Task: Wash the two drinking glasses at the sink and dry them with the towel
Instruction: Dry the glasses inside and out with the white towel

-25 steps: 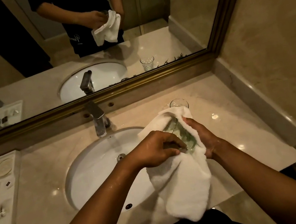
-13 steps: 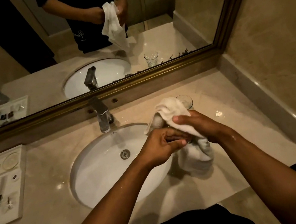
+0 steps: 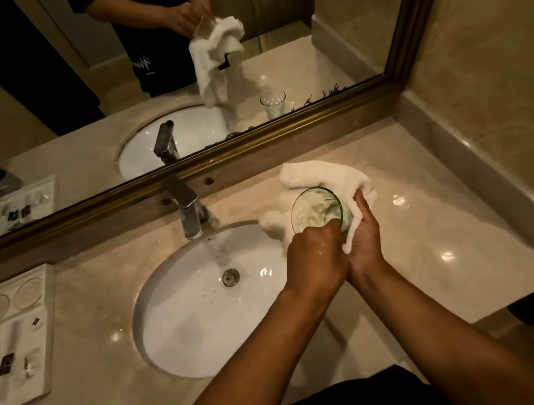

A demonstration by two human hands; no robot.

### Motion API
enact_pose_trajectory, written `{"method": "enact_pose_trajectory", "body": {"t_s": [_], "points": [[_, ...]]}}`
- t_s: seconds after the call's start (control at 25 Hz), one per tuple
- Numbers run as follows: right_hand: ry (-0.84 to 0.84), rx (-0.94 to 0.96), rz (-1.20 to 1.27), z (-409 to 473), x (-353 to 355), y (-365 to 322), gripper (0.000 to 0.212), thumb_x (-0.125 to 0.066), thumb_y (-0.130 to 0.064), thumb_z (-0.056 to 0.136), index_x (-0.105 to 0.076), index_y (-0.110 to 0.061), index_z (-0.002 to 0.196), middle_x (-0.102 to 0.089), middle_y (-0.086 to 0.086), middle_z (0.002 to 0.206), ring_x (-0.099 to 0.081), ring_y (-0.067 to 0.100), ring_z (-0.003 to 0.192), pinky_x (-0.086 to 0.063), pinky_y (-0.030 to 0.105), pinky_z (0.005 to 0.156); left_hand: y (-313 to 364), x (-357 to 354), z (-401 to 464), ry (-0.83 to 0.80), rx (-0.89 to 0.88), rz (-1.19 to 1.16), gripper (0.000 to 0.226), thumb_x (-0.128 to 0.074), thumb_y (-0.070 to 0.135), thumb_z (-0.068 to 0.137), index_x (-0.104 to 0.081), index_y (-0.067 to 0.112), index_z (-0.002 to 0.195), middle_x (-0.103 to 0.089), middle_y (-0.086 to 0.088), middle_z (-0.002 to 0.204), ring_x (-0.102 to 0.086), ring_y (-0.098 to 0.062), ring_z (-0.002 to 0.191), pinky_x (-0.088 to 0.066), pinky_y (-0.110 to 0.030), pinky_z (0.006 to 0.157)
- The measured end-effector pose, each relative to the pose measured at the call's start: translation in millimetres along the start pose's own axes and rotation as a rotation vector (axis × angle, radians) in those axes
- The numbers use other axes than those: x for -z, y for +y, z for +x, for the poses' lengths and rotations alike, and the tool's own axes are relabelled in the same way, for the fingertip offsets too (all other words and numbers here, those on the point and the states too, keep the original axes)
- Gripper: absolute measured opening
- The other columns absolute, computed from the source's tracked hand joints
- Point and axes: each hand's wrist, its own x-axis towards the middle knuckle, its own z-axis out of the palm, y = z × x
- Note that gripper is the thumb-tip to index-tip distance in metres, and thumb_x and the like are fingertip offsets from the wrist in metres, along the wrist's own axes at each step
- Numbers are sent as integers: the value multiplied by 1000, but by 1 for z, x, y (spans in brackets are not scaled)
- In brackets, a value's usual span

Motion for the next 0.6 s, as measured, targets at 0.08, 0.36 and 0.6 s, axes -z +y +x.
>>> {"method": "enact_pose_trajectory", "body": {"t_s": [0.08,0.36,0.6], "points": [[62,-19,-88,1,7,4,63,-46,-59,96,-62,-10,132,-70,16,124,-68,30,113,-54,41,95,1,0,5,-47,28,20,26,-61,12,83,-72,10,107,-75,-18,96,-68,-43,84,-56,-41,67],[98,325,-1030,-26,26,-15,37,-55,-51,96,-74,-21,103,-78,-3,88,-73,10,87,-56,25,77,-38,49,31,-718,-66,-279,22,-72,6,87,-80,12,106,-81,-5,104,-75,-19,97,-60,-36,91],[-594,75,-1248,-21,16,-76,54,-73,-5,71,-64,-17,123,-73,-1,112,-68,14,101,-54,25,86,-39,87,45,-1016,-121,-442,27,-76,-8,84,-74,-5,111,-77,-16,106,-73,3,82,-52,-11,76]]}}
